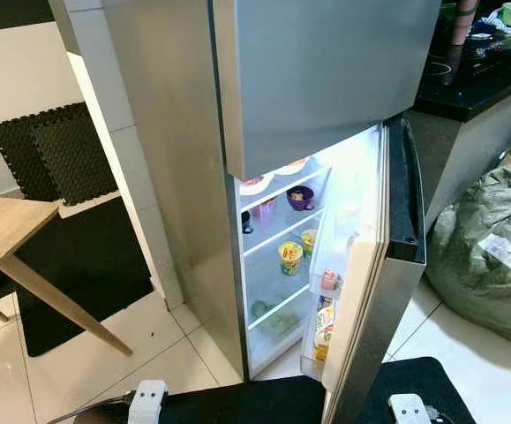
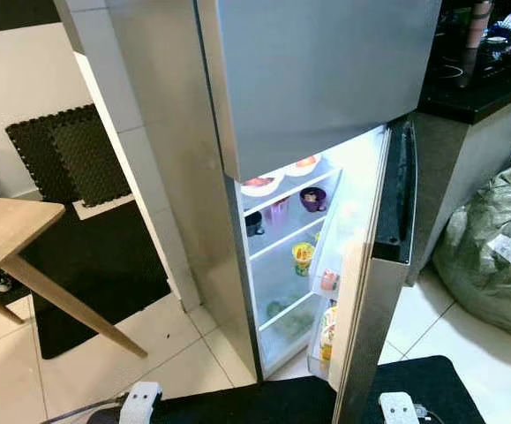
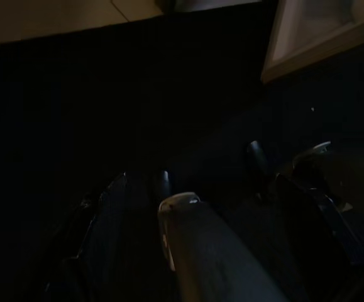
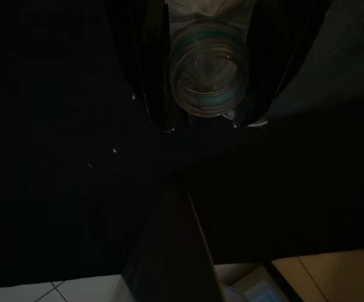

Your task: Restocking fridge

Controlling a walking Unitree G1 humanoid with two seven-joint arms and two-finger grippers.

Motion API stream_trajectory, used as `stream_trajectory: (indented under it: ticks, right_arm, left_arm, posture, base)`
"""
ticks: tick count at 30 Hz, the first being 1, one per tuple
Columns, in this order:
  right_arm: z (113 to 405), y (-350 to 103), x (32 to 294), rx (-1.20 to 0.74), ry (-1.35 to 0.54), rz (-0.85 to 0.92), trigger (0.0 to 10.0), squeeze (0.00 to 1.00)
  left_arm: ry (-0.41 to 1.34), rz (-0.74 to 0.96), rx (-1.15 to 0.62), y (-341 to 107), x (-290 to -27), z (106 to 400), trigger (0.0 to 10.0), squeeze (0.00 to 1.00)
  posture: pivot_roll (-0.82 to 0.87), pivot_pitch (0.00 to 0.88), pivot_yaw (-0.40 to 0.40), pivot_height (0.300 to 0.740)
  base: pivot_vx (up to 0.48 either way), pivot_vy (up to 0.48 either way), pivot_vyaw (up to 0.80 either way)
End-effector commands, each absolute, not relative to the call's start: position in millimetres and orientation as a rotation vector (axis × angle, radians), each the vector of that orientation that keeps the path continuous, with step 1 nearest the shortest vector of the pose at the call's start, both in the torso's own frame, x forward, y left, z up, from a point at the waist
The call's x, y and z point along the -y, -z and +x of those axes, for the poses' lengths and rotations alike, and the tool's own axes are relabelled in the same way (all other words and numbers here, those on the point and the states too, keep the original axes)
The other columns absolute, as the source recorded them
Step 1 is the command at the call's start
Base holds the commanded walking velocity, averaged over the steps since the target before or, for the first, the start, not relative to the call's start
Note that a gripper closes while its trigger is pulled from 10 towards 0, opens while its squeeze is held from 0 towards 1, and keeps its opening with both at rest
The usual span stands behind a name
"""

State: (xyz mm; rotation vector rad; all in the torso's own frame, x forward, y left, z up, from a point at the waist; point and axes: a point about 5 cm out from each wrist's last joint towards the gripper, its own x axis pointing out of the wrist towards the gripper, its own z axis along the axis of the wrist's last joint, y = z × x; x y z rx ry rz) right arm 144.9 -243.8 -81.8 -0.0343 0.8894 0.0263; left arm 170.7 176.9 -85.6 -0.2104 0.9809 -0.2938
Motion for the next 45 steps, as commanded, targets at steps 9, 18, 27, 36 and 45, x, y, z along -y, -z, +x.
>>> stream_trajectory:
  ticks: [9,18,27,36,45]
  right_arm:
    - [142,84,206,-0.871,-0.516,-0.201,10.0,0.00]
    - [159,75,192,-0.803,-0.717,-0.316,10.0,0.00]
    - [198,53,173,-0.623,-0.868,-0.489,10.0,0.00]
    - [243,17,156,-0.385,-0.816,-0.444,10.0,0.00]
    - [272,-8,161,-0.250,-0.630,-0.402,10.0,0.00]
  left_arm:
    - [0.286,-0.206,-0.976,84,-171,177,10.0,0.00]
    - [0.285,-0.207,-0.973,84,-170,178,10.0,0.00]
    - [0.280,-0.206,-0.983,86,-170,174,10.0,0.00]
    - [0.281,-0.200,-0.980,85,-170,176,10.0,0.00]
    - [0.289,-0.190,-0.979,84,-170,177,10.0,0.00]
  posture:
    - [-0.23,0.000,0.036,0.740]
    - [-0.23,0.000,0.031,0.740]
    - [-0.22,0.000,0.021,0.740]
    - [-0.22,0.000,0.021,0.740]
    - [-0.22,0.000,0.023,0.740]
  base:
    - [0.000,0.000,0.00]
    - [0.000,0.000,0.00]
    - [0.000,0.000,0.00]
    - [0.000,0.000,0.00]
    - [0.000,0.000,0.00]
